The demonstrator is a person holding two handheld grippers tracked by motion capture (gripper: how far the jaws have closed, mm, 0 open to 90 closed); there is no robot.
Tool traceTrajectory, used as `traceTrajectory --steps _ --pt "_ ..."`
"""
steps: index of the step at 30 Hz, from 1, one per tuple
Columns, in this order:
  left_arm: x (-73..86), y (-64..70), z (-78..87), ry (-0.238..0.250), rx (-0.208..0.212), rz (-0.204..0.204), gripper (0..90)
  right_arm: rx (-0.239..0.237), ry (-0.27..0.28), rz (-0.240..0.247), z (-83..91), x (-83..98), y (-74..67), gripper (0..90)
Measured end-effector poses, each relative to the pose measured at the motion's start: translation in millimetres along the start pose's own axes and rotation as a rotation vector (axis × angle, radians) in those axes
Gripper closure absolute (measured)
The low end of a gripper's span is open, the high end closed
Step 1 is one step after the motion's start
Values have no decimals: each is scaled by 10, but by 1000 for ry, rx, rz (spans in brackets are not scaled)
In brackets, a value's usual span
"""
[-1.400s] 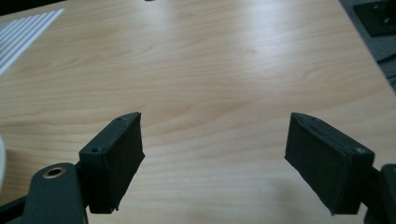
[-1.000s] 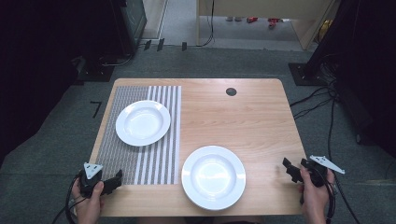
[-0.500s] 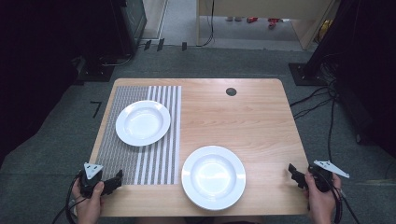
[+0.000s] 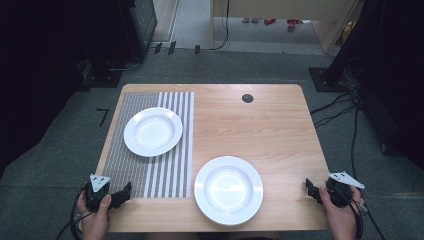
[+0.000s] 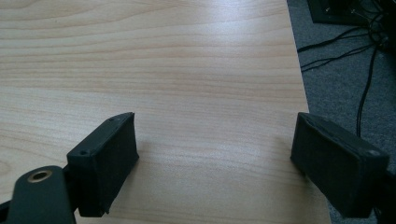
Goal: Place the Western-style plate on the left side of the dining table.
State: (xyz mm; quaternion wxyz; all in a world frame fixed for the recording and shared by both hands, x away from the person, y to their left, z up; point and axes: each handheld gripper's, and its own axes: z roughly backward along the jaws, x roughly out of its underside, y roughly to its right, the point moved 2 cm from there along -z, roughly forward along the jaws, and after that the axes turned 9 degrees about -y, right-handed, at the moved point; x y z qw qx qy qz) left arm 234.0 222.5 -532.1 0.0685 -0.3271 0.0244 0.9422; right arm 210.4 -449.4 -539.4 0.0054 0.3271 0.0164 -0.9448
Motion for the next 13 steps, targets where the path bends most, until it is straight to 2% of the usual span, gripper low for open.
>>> traceTrajectory --steps 13 --pt "-3 -1 -1 -2 1 -1 120 1 -1 -1 -1 -1 0 138"
